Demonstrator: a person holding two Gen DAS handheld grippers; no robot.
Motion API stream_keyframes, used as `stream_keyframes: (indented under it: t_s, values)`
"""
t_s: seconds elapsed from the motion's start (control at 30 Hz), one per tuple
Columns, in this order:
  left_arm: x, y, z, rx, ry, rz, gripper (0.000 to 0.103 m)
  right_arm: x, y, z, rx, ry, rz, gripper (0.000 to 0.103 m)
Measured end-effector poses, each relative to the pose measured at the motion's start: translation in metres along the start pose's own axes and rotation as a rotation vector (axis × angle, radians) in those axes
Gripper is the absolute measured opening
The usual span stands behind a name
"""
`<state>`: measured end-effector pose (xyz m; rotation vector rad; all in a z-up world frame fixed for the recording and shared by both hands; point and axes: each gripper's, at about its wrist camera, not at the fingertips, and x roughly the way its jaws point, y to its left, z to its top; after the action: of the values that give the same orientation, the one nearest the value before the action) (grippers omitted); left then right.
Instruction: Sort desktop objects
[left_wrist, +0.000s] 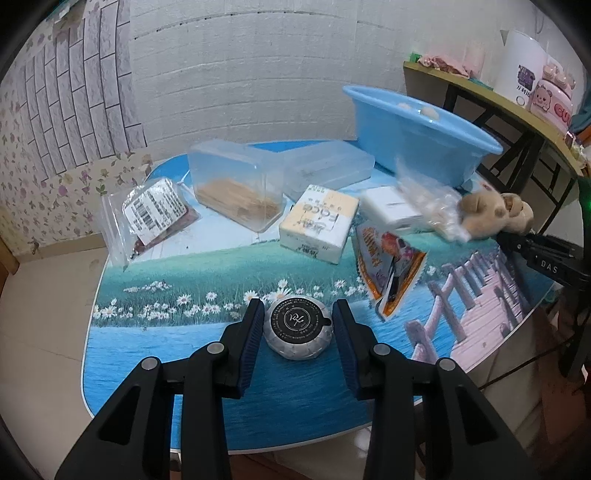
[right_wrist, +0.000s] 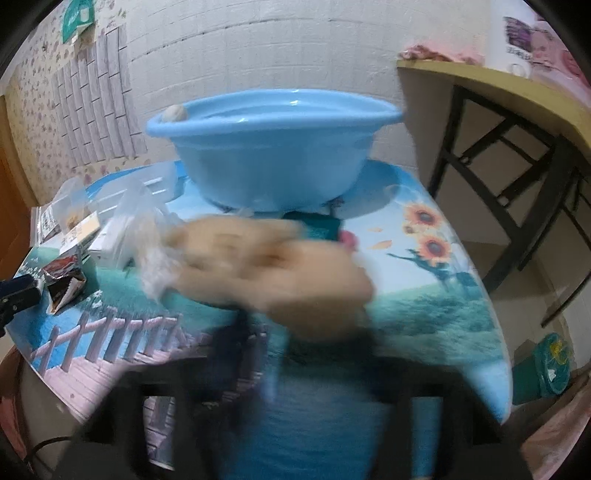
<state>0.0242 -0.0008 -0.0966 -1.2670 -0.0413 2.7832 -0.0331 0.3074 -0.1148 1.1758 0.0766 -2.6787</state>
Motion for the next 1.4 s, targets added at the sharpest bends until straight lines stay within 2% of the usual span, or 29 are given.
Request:
stream_keyframes:
  t_s: [0.1, 0.13, 0.2, 0.23, 0.27, 0.43, 0.5, 0.57, 0.67, 0.87, 1.0, 1.03, 1.07, 1.1, 1.2, 1.23, 1.4]
  values:
    - [-0.003, 0.0, 0.003, 0.001, -0.014, -0.002, 0.037, -0.002, -0.009, -0.001, 0.04, 0.002, 0.06, 0.029]
    - [-0.003, 0.001, 0.004, -0.002, -0.015, -0.003, 0.037, -0.003, -0.011, -0.001, 0.053, 0.003, 0.083, 0.032]
    - [-0.003, 0.003, 0.004, -0.005, -0.017, -0.004, 0.037, -0.005, -0.015, -0.002, 0.075, 0.006, 0.137, 0.044]
    - [-0.003, 0.004, 0.004, -0.005, -0.015, -0.001, 0.037, -0.005, -0.015, -0.002, 0.072, 0.008, 0.148, 0.054]
    - [-0.002, 0.005, 0.004, -0.007, -0.012, 0.002, 0.037, -0.006, -0.015, -0.002, 0.065, 0.008, 0.145, 0.057]
    - [-0.002, 0.009, 0.004, -0.015, -0.012, 0.002, 0.037, -0.009, -0.008, -0.001, -0.004, 0.001, 0.087, 0.057]
    - [0.0, 0.009, 0.004, -0.009, -0.009, 0.006, 0.037, -0.01, -0.002, 0.001, -0.096, 0.004, 0.038, 0.059]
    - [0.0, 0.009, 0.003, -0.006, -0.006, 0.003, 0.037, -0.015, 0.006, 0.0, -0.203, -0.038, -0.035, 0.084]
    - [0.002, 0.009, 0.004, -0.001, -0.003, 0.004, 0.037, -0.025, 0.011, 0.001, -0.279, -0.111, -0.036, 0.103]
    - [0.009, 0.009, 0.002, -0.008, 0.014, -0.004, 0.037, -0.007, 0.007, 0.022, -0.28, -0.075, 0.022, 0.103]
    - [0.011, 0.009, 0.001, -0.009, 0.024, -0.008, 0.037, 0.004, 0.002, 0.028, -0.193, -0.062, 0.095, 0.103]
    - [0.011, 0.009, 0.001, -0.009, 0.024, -0.007, 0.037, 0.005, -0.001, 0.028, -0.169, -0.061, 0.122, 0.098]
    - [0.011, 0.009, 0.001, -0.008, 0.025, -0.004, 0.037, 0.004, -0.004, 0.027, -0.148, -0.064, 0.155, 0.084]
    - [0.011, 0.009, 0.001, -0.009, 0.024, -0.002, 0.037, 0.003, -0.007, 0.027, -0.117, -0.063, 0.19, 0.078]
    - [0.008, 0.01, 0.003, -0.008, 0.016, -0.001, 0.037, -0.006, -0.01, 0.024, -0.109, -0.075, 0.199, 0.061]
    - [0.007, 0.011, 0.004, -0.009, 0.013, -0.001, 0.037, -0.009, -0.011, 0.022, -0.104, -0.077, 0.207, 0.05]
    - [0.003, 0.01, 0.01, -0.019, 0.001, -0.013, 0.037, -0.028, -0.021, 0.02, -0.062, -0.102, 0.276, 0.049]
